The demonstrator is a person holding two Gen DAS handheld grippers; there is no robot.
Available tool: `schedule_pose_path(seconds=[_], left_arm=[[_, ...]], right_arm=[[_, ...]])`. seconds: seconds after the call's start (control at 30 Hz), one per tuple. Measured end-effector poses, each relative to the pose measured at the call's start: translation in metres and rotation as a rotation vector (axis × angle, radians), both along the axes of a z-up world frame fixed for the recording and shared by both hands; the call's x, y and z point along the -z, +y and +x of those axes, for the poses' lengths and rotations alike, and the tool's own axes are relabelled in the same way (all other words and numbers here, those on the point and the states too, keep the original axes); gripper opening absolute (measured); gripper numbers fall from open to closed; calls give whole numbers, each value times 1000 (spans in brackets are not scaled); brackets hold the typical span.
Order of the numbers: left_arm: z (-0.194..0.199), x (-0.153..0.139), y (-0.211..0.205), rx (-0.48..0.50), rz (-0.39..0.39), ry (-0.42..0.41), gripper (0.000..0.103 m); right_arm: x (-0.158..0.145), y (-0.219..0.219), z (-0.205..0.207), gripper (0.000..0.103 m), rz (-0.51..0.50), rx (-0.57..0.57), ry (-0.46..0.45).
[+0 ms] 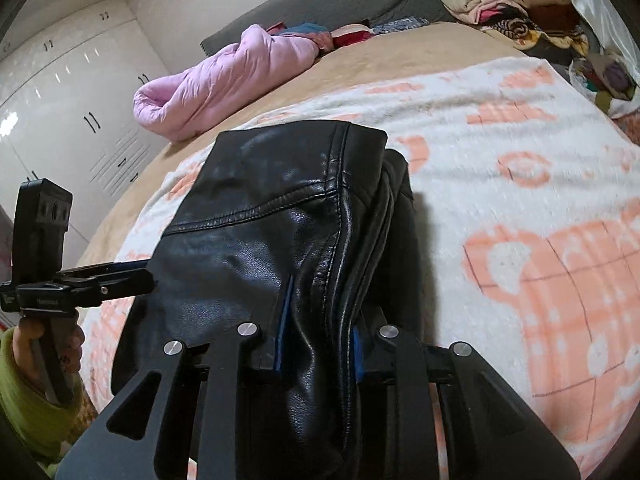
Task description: Fold large clothes
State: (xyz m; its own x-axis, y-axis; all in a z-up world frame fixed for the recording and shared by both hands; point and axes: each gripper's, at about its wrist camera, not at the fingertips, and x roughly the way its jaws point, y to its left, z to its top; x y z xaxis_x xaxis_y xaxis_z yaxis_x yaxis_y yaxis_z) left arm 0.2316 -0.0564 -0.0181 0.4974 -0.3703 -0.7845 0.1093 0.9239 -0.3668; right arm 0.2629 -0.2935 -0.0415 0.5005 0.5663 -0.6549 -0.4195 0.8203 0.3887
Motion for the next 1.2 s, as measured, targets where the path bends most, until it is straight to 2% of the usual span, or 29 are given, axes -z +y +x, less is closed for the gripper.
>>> schedule_pose_path(seconds=[0.1, 0.2, 0.33, 0.43, 0.5, 0.6, 0.67, 0.77, 0.8, 0.93, 0.97, 1.1, 1.2], left_arm=[[1, 2, -3, 7, -9, 5, 83], [2, 8, -6, 14, -32, 24, 89], [1, 15, -18, 48, -55, 47, 90], [1, 19, -29, 69, -58, 54, 90], [1, 20, -33, 66, -40, 49, 92], [2, 22, -32, 58, -58, 50, 92], [2, 22, -30, 54, -70, 54, 92], [0, 21, -27, 45, -74, 60, 92], [-1, 21, -27, 44, -68, 60, 93], [-5, 14, -31, 47, -94, 53, 93], [-6, 12, -33, 51, -92, 47, 93], [-9, 22, -47, 68, -34, 55, 93], [-9, 30, -52, 66, -33, 62, 93]], right_arm=[[2, -2, -2, 22, 13, 3, -11], [7, -4, -4, 22, 4, 17, -21], [2, 1, -8, 25, -15, 42, -25], [-5, 4, -11, 36, -25, 45, -2], [-8, 3, -13, 53, -39, 60, 10], [-11, -3, -21, 60, -10, 52, 41], [-10, -8, -26, 60, 26, 49, 66], [-12, -9, -32, 27, 34, 39, 60], [-15, -11, -32, 22, 48, 34, 58], [-40, -15, -38, 20, 0, 36, -33], [-39, -20, -36, 20, 13, 46, -27], [-5, -21, -32, 24, -50, 70, 44], [9, -31, -31, 29, 21, 106, 85]])
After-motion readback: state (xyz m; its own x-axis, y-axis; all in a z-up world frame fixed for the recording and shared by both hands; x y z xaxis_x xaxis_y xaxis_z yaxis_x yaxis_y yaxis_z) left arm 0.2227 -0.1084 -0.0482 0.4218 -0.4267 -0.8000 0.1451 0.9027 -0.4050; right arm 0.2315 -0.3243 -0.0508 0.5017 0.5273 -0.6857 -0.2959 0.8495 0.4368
